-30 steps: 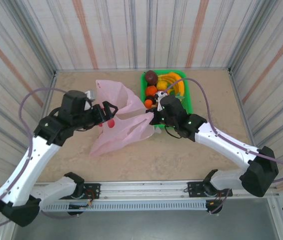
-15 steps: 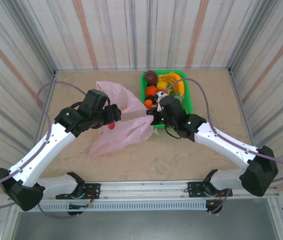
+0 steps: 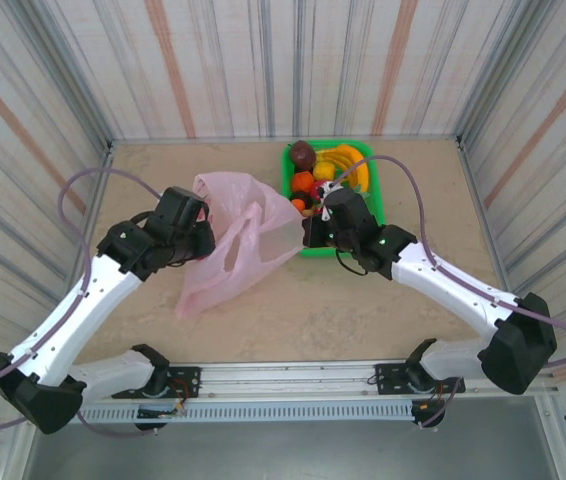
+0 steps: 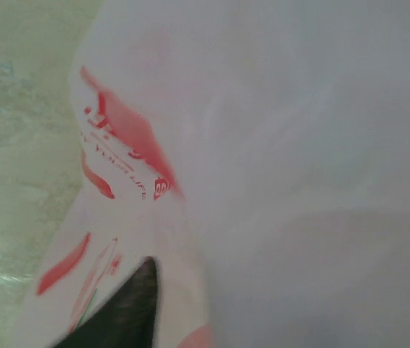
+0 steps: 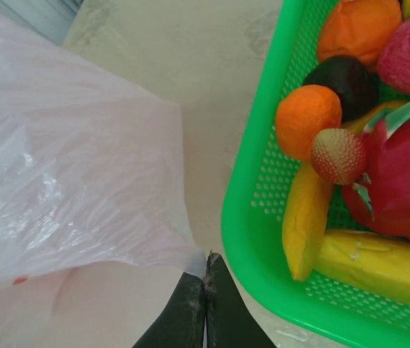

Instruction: Place the fake fruits into the plastic bag and tie a complex knot

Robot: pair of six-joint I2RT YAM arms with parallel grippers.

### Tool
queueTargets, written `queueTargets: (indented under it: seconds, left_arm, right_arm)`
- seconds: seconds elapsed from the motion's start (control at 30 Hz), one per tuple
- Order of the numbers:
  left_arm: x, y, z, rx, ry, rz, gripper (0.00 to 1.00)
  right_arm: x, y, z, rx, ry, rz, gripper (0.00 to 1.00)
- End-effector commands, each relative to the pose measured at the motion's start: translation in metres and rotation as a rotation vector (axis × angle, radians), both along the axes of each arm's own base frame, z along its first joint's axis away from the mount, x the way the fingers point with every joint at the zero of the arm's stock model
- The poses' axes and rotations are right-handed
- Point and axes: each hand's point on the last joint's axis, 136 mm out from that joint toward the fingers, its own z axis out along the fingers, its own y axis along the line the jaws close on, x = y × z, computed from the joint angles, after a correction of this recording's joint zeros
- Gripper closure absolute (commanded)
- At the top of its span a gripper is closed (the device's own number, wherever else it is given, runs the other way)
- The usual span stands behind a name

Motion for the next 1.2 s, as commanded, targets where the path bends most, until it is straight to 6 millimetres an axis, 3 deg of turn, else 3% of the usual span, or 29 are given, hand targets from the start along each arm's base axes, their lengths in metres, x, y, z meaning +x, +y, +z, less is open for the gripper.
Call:
queueTargets:
  seconds: [0.0, 0.13, 0.27, 0.37, 0.5, 0.63, 0.77, 1.03, 1.17]
  left_arm:
    - [-0.006, 0.023, 0.008, 0.07, -0.011, 0.007, 0.89]
    - [-0.012, 0.04, 0.032, 0.129, -0.049, -0.002, 1.0]
    - [-0.016, 0.053, 0.037, 0.153, -0.008, -0.017, 1.0]
    - [-0.015, 0.064, 0.038, 0.181, 0.021, 0.001, 1.0]
    - [-0.007, 0.045, 0.042, 0.077, -0.005, -0.029, 1.0]
    - [0.001, 0.011, 0.042, -0.136, -0.019, -0.05, 0.98]
    - [0.006, 0.002, 0.044, -0.247, -0.007, 0.023, 0.98]
    - [0.013, 0.01, 0.05, -0.295, 0.009, 0.171, 0.98]
    - [0.014, 0.009, 0.047, -0.319, 0.039, 0.217, 0.98]
  right_arm:
    - [-0.001, -0.002, 0.009, 0.008, -0.016, 0.022, 1.0]
    - [0.003, -0.013, -0.006, -0.064, 0.022, 0.006, 1.0]
    - [0.008, -0.029, -0.024, -0.125, 0.058, -0.02, 1.0]
    - [0.01, -0.035, -0.024, -0.138, 0.057, -0.021, 1.0]
    - [0.005, -0.017, -0.011, -0.071, 0.028, 0.079, 0.98]
    - [-0.005, 0.011, 0.004, 0.034, 0.02, 0.222, 0.87]
    - [-0.014, 0.019, 0.008, 0.034, 0.011, 0.305, 0.67]
    - [-0.033, -0.014, 0.013, -0.109, -0.019, 0.332, 0.23]
    - [-0.047, -0.034, 0.019, -0.157, 0.007, 0.334, 0.13]
